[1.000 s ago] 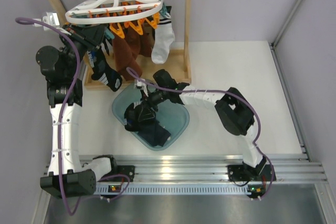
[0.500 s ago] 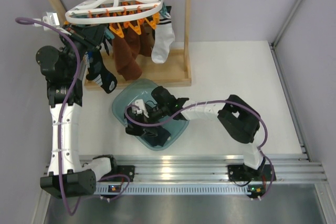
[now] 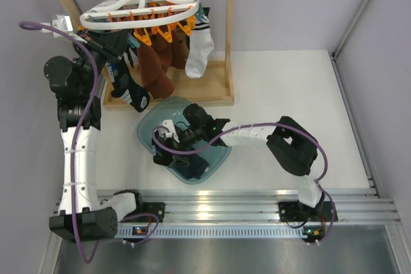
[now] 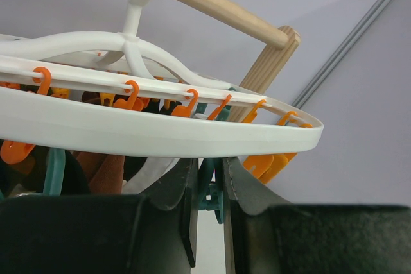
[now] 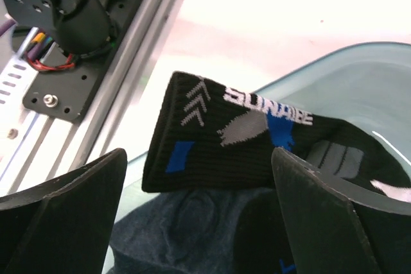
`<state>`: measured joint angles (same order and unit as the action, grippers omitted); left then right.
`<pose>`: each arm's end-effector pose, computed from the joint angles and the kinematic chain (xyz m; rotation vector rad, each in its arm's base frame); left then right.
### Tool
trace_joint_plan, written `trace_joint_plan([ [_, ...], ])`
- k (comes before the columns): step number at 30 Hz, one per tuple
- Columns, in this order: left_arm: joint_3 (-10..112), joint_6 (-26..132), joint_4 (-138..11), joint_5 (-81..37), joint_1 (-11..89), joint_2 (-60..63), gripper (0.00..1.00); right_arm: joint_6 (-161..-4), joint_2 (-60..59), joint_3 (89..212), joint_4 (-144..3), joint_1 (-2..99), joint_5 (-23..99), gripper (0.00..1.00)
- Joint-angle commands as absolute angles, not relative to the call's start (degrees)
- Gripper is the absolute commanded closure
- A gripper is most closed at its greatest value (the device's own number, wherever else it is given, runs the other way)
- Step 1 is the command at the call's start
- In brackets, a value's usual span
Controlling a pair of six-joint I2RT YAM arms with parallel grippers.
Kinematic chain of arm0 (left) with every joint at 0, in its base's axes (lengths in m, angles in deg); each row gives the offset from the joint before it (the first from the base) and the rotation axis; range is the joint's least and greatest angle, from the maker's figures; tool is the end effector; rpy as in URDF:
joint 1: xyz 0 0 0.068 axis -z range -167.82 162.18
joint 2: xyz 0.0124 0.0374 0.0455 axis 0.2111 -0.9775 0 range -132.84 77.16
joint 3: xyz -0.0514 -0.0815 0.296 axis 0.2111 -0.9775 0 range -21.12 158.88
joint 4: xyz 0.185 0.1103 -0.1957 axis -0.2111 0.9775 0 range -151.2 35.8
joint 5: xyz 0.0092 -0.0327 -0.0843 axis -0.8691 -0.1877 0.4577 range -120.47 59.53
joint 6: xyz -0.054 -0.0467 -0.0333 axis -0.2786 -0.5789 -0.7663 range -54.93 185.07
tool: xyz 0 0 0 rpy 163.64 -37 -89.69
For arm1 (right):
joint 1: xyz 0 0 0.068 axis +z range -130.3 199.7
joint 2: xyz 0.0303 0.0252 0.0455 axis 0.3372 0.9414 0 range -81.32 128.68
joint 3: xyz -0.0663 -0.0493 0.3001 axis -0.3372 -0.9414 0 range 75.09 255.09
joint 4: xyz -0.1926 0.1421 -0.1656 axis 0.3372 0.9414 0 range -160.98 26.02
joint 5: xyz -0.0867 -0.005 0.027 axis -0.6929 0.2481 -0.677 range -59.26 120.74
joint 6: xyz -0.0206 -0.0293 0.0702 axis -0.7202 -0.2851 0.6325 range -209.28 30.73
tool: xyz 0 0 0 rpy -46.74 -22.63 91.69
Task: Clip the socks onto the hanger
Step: Pick up the sock from the bin.
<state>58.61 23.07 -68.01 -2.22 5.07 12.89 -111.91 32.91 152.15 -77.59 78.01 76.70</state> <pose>0.2641 0.0007 0.5691 -0.0887 1.2690 -0.8179 0.2241 0.4555 0.2097 -1.7417 1.2620 1.2092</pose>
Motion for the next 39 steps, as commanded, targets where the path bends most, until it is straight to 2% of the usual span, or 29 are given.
trace_joint_plan([
  [1, 59.48, 23.14, -67.88, -3.93, 4.80, 11.85, 1.00, -110.81, 34.60, 156.12, -77.31, 79.03, 81.10, 0.08],
  [11, 59.66, 23.23, -67.71, -4.02, 4.71, 11.94, 1.00, -109.05, 35.84, 156.83, -75.37, 79.29, 82.86, 0.16],
  [14, 59.57, 23.14, -67.71, -3.93, 4.71, 11.85, 1.00, -109.31, 35.84, 156.57, -75.28, 79.29, 81.81, 0.28],
  [15, 59.57, 23.05, -67.71, -3.93, 4.71, 11.85, 1.00, -109.31, 35.92, 156.65, -75.20, 79.29, 81.55, 0.35],
  [17, 59.48, 22.88, -67.71, -3.93, 4.71, 11.85, 1.00, -109.23, 35.93, 156.91, -74.85, 79.29, 81.28, 0.44],
  [18, 59.48, 22.88, -67.71, -3.93, 4.80, 11.85, 1.00, -109.23, 36.01, 157.00, -74.67, 79.29, 81.19, 0.55],
  [20, 59.39, 22.88, -67.71, -4.01, 4.71, 11.85, 1.00, -108.96, 36.19, 157.18, -74.23, 79.29, 80.84, 0.65],
  [21, 59.30, 22.79, -67.71, -3.93, 4.71, 11.77, 1.00, -108.96, 36.10, 157.27, -73.97, 79.29, 80.84, 0.74],
  [24, 59.13, 22.62, -67.71, -3.84, 4.80, 11.76, 1.00, -109.05, 35.49, 157.44, -73.00, 79.21, 79.61, 0.93],
  [26, 59.13, 22.61, -67.79, -3.49, 4.80, 11.68, 1.00, -108.44, 34.61, 157.36, -73.00, 78.86, 78.04, 0.99],
  [34, 60.27, 24.28, -67.09, -0.07, 4.63, 11.59, 1.00, -98.77, 28.72, 165.25, -69.33, 73.06, 77.24, 1.00],
  [39, 60.53, 24.90, -66.48, 3.01, 4.63, 11.41, 1.00, -103.32, 27.93, 176.67, -59.75, 70.25, 78.56, 1.00],
])
